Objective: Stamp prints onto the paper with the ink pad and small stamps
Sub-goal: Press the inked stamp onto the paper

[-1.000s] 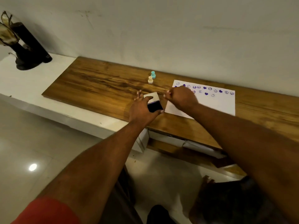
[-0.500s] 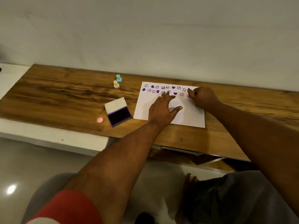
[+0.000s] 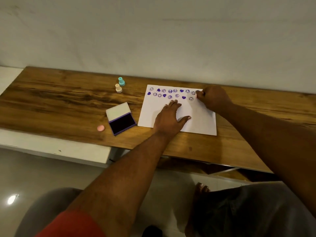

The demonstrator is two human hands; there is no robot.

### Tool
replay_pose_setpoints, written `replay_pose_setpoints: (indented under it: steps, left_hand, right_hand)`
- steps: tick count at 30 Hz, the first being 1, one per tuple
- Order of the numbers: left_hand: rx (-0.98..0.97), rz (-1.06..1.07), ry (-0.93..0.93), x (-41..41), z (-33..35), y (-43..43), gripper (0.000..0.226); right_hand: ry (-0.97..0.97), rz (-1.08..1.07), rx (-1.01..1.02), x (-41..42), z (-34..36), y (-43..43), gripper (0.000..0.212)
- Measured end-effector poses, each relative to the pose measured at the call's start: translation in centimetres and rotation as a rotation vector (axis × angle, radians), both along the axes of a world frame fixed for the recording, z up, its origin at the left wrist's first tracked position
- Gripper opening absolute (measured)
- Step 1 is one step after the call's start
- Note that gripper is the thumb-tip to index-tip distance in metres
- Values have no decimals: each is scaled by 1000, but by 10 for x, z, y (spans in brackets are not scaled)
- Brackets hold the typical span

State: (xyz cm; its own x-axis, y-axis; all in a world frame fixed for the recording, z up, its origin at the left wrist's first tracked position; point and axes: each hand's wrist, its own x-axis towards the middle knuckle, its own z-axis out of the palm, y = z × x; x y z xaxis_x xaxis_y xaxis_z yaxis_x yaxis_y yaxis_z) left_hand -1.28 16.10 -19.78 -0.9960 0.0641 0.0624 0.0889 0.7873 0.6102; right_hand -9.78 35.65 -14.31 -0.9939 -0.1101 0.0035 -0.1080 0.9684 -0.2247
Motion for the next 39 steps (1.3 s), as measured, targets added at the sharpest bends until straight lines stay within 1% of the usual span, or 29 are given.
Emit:
replay_pose_setpoints:
  steps: [2,4,5,6,7,9,10,12,14,20,22,27,29,30,32,33,34,35,36,37,39]
  left_hand:
    - [22,7,-11,-1,0,0,76]
    - [39,12,-38,-1,-1,-1,78]
    - [37,11,-46,-1,-1,0,79]
    - [33,11,-47,-1,-1,0,79]
    - [26,11,-40,-1,-1,0,80]
    - [16,11,-32,-3,-1,0,79]
    - [15,10,-36,-5,-1,0,79]
    - [19,11,-42,-4,0,1,80]
    - [24,10,-51,-2,0,1,81]
    - [30,14,-31,-1,-3,1,80]
    - [29,15,-32,-1,-3,1,80]
    - [17,3,-34,-1,-2,1,79]
    - [15,-11,-40,-1,0,0,79]
    - [15,-18,-33,-1,2,-1,79]
    - [3,-32,31,-3,7,-5,79]
    - [0,-35,72,-3,11,-6,79]
    - [7,-34,112,-3,16,-8,77]
    - [23,-28,145,-2,22,-11,76]
    - [40,-19,169,-2,28,-15,74]
    - [50,-8,183,-1,34,-20,73]
    - [47,12,196,4,44,-37,73]
  right_hand:
    - [122,4,-20,-8,15,-4,48]
    - [304,-6,-32,-15,32,-9,49]
    - [362,-18,-20,-16,34,-11,48]
    - [365,-31,12,-15,31,-12,49]
    - [307,-42,65,-13,21,-15,49]
    - [84,-54,190,-2,-6,-18,48]
    - [18,-47,231,0,-16,-19,48]
    - [5,-18,331,-2,-19,-18,50]
    - [2,-2,386,-2,-12,-21,52]
    - [-17,-55,300,3,-13,-20,51]
    - [-1,-41,315,3,-12,-20,51]
    - [-31,17,347,5,-5,-20,54]
    - [-16,11,269,2,0,-14,56]
    - [33,-43,168,1,1,-9,57]
    - [149,-267,-153,2,3,1,60]
    - [165,-385,-322,3,4,6,60]
    - [143,-477,-492,5,4,10,60]
    - [102,-530,-654,7,5,12,59]
    - [65,-553,-773,9,7,12,55]
    - [48,-551,-823,11,9,12,53]
    - [52,-483,-789,15,15,4,50]
